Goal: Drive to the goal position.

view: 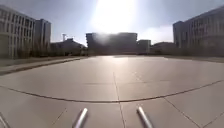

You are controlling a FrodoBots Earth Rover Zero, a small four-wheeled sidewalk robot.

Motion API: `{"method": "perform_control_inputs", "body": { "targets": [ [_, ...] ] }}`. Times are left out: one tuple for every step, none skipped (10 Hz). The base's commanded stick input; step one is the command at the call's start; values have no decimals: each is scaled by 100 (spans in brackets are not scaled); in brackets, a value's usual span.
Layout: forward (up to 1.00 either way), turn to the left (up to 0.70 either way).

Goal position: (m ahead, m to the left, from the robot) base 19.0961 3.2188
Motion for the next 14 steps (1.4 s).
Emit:
{"method": "perform_control_inputs", "body": {
  "targets": [
    [100, -2],
    [100, -2],
    [100, -2],
    [100, -2],
    [100, -2],
    [100, -2],
    [100, -2],
    [100, -2],
    [100, -2],
    [100, -2],
    [100, -2],
    [100, -2],
    [100, -2],
    [100, -2]
  ]
}}
